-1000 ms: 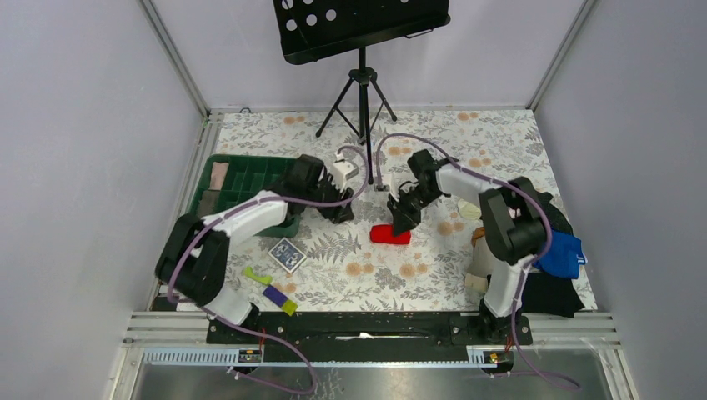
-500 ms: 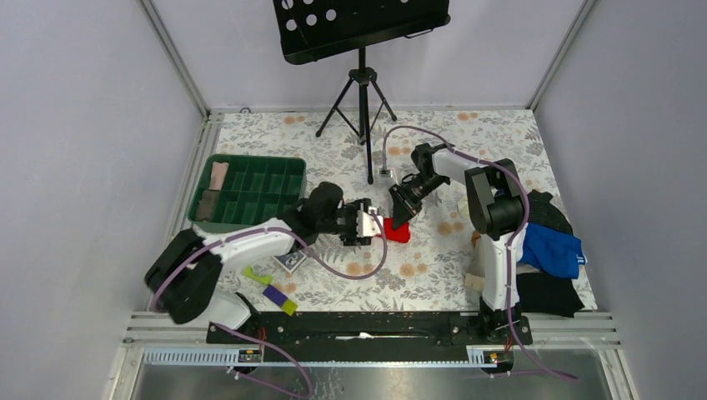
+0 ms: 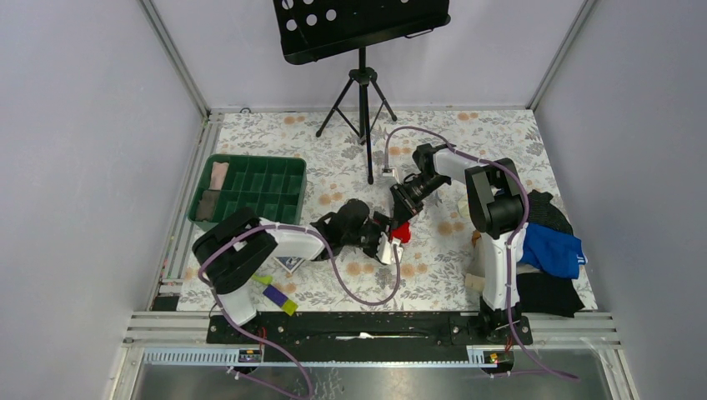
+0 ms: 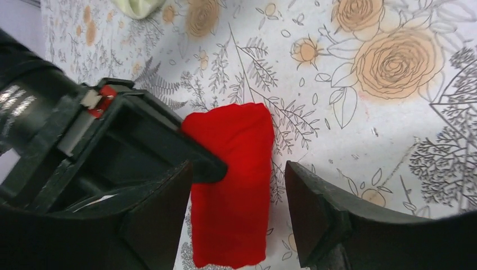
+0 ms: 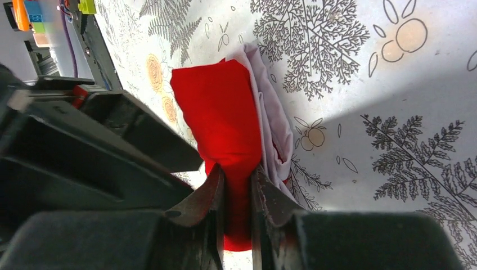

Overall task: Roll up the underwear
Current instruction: Roll the underwear to the center of the board.

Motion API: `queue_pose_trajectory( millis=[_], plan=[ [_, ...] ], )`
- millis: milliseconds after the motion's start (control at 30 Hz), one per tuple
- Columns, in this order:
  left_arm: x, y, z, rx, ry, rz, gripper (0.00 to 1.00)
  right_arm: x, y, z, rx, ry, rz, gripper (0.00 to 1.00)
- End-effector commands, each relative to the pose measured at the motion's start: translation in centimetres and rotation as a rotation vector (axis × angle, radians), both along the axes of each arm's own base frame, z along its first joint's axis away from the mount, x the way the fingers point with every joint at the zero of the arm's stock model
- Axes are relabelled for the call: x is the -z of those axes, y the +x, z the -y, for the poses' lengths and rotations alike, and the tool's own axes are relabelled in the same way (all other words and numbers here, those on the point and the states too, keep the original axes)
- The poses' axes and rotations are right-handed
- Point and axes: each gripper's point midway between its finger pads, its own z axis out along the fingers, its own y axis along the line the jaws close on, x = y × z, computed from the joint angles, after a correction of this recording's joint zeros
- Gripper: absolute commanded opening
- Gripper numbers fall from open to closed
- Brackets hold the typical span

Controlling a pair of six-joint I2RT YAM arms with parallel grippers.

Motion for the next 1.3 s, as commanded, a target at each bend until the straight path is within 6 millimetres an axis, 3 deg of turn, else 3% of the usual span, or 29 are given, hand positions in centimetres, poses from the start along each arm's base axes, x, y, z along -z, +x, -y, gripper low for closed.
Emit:
queue_pose_trajectory(
  millis=[0, 200, 333, 467, 633, 733, 1000, 1167, 1267],
  plan=[
    [0.4, 2.2, 1.1, 0.001, 0.020, 0.182, 0.67, 6.4, 1.2, 4.0, -0.054, -0.239, 0.089, 0.09],
    [3.1, 3.6, 0.5, -0.058, 0.107, 0.191, 0.64, 5.8, 1.3, 4.0, -0.035, -0.203, 0.056, 0.13],
    [4.8, 3.9, 0.2, -0.085, 0.158, 0.147, 0.60, 5.2, 0.9, 4.0, -0.034, -0.160, 0.016, 0.24],
    [7.1, 3.5, -0.3, -0.078, 0.242, 0.094, 0.56, 3.3, 1.4, 3.6, -0.004, -0.087, -0.003, 0.52],
    [10.2, 1.1, -1.5, 0.006, 0.370, -0.042, 0.54, -2.4, 4.3, 3.5, 0.112, 0.065, -0.023, 0.99],
    [10.9, 0.7, -1.6, 0.034, 0.408, -0.055, 0.50, -4.9, 5.6, 4.5, 0.118, 0.088, 0.002, 0.99],
    [11.8, 2.0, -1.6, -0.043, 0.480, -0.124, 0.37, -13.2, 10.4, 8.5, 0.240, 0.155, 0.201, 1.00],
    [10.9, 3.3, -0.4, -0.153, 0.447, -0.237, 0.21, -18.9, 12.3, 11.2, 0.358, 0.195, 0.351, 1.00],
    [9.5, 4.2, 0.4, -0.237, 0.412, -0.367, 0.05, -22.6, 12.5, 12.7, 0.432, 0.211, 0.470, 1.00]
  ],
)
